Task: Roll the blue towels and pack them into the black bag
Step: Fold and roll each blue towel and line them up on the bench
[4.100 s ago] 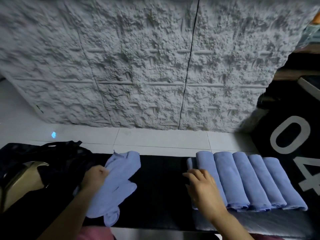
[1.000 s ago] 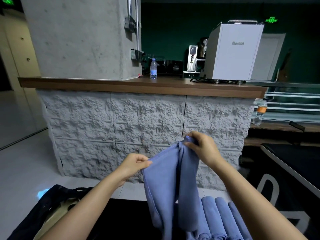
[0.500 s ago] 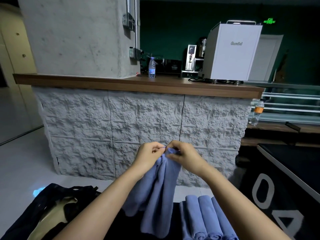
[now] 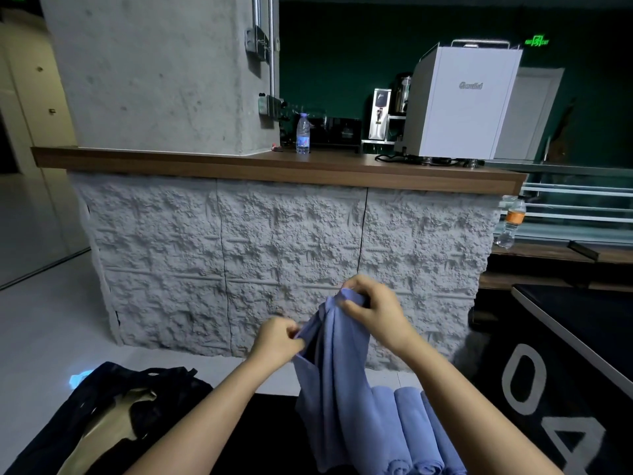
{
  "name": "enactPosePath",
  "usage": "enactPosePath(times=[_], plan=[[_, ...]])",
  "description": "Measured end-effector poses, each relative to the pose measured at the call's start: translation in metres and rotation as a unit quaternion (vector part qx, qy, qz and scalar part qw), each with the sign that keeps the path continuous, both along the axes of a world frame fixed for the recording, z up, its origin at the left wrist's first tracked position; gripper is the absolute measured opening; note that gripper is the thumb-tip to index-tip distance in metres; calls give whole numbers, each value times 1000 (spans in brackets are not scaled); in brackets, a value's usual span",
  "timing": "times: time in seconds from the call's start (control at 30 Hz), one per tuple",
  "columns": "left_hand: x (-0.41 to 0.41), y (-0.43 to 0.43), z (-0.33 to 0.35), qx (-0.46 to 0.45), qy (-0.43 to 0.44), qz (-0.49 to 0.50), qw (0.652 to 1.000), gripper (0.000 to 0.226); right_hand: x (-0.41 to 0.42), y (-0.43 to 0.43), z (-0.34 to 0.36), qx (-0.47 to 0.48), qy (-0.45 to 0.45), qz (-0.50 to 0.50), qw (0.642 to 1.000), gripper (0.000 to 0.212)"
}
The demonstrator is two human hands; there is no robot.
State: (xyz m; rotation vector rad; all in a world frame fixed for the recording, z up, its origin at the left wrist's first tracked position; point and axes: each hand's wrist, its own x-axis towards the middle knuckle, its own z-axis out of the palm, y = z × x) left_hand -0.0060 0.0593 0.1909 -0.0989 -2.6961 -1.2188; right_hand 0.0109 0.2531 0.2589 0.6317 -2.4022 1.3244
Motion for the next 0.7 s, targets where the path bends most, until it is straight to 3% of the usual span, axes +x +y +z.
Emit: enactPosePath(times=[0.1, 0.2, 0.4, 0.5, 0.7], plan=[[3, -21, -17, 139, -49, -4, 989, 13, -3, 20, 4, -60, -18, -45, 997, 21], [9, -45, -20, 254, -91, -56, 961, 36, -12, 42, 0, -94, -46, -104, 989, 22], [14, -43, 25, 484, -128, -38, 865, 14, -10, 34, -3, -118, -91, -124, 981, 37], [12, -29, 48, 522, -136, -33, 842, 11, -6, 23, 6, -148, -97, -66, 982, 30], [20, 9, 67, 483, -100, -39, 869, 4, 15, 5, 34, -154, -122, 78, 977, 10]])
